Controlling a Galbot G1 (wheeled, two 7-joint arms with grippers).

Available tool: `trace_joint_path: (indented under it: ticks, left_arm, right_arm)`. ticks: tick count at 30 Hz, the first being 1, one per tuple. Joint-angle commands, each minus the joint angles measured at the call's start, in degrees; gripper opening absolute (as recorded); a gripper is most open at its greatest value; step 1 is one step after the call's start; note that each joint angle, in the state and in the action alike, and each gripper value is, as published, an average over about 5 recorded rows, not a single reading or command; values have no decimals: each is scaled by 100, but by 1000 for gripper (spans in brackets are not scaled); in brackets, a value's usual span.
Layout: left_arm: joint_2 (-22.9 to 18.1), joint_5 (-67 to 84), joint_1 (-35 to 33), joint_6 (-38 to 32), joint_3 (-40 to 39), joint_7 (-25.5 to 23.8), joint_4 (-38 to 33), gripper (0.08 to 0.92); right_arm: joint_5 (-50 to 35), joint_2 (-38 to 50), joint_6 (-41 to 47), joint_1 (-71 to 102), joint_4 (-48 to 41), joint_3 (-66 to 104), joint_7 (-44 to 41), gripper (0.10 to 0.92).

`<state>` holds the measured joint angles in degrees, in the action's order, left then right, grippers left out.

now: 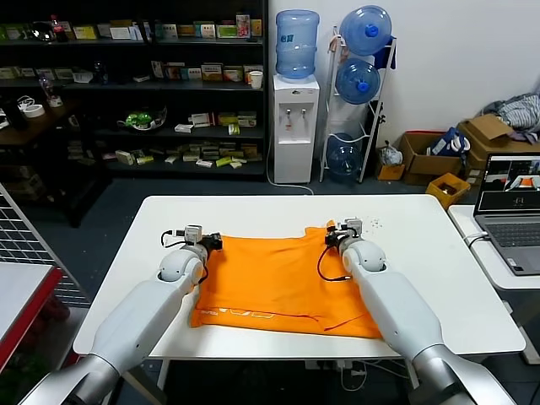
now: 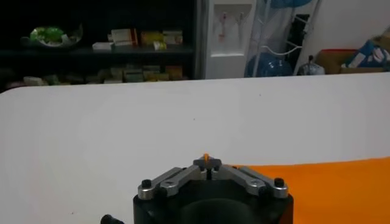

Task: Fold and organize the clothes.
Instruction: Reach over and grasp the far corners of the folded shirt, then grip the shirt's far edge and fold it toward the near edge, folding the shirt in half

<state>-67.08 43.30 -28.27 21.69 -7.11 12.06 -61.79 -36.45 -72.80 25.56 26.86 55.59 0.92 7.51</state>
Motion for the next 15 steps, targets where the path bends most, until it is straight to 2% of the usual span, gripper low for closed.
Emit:
trace_joint_path:
  ticks: [1, 15]
  left_arm:
    - [116, 7, -279, -9, 182, 124, -559, 98]
    - [813, 51, -1541, 21, 606, 342, -2484, 98]
  right_arm:
    - [-247, 279, -188, 248, 754, 26, 76, 124]
    - [-986, 1287, 270, 1459, 3043, 322, 475, 124]
